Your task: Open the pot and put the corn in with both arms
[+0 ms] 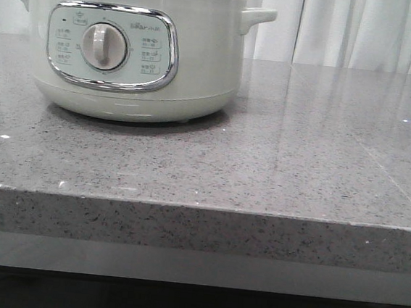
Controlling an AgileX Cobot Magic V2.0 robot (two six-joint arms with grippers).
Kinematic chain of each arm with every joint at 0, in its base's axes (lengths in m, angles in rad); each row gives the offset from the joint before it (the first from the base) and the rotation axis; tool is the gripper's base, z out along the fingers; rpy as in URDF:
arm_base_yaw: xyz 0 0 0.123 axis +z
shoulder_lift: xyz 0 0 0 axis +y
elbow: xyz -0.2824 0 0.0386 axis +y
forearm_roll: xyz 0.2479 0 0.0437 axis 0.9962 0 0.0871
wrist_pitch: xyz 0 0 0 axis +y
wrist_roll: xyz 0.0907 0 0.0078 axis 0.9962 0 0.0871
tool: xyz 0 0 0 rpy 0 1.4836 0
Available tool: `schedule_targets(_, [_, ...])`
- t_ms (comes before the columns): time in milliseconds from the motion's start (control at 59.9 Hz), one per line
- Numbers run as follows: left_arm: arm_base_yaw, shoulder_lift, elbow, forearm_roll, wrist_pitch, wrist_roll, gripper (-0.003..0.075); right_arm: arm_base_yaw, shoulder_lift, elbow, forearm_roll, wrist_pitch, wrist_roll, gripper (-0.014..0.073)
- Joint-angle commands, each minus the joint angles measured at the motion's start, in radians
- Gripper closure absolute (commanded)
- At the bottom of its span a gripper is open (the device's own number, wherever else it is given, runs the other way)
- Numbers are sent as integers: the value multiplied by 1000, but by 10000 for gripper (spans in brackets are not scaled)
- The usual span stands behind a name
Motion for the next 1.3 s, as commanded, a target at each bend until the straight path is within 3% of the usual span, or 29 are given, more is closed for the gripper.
schedule_targets(0, [-7, -108, 48, -3, -56, 3, 176, -4, 1, -24, -4, -68, -8, 50])
schedule_targets(434, [-7, -500, 483, 4, -69, 3, 176, -4, 1, -24, -4, -68, -8, 50])
schedule_targets(752, [-7, -712, 650, 4, -79, 3, 188, -4, 1, -24, -4, -62, -8, 73])
schedule_targets(835, [-7, -724, 658, 4, -80, 3, 247, -4, 1, -24, -4, -57, -8, 181])
schedule_targets(969, [-7, -726, 658, 4, -80, 3, 421, -4, 1, -24, -4, -36, -8, 470])
schedule_targets(1069, [-7, -726, 658, 4, -80, 3, 548, -4, 1, -24, -4, -33, -8, 630])
schedule_targets(1169, [-7, -726, 658, 4, -80, 3, 668, -4, 1, -24, -4, -34, -8, 718])
schedule_targets(1236, [-7, -726, 658, 4, -80, 3, 738, -4, 1, -24, -4, -34, -8, 713])
schedule_targets(1286, [-7, -726, 658, 2, -80, 3, 740, -4, 1, -24, -4, -33, -8, 713])
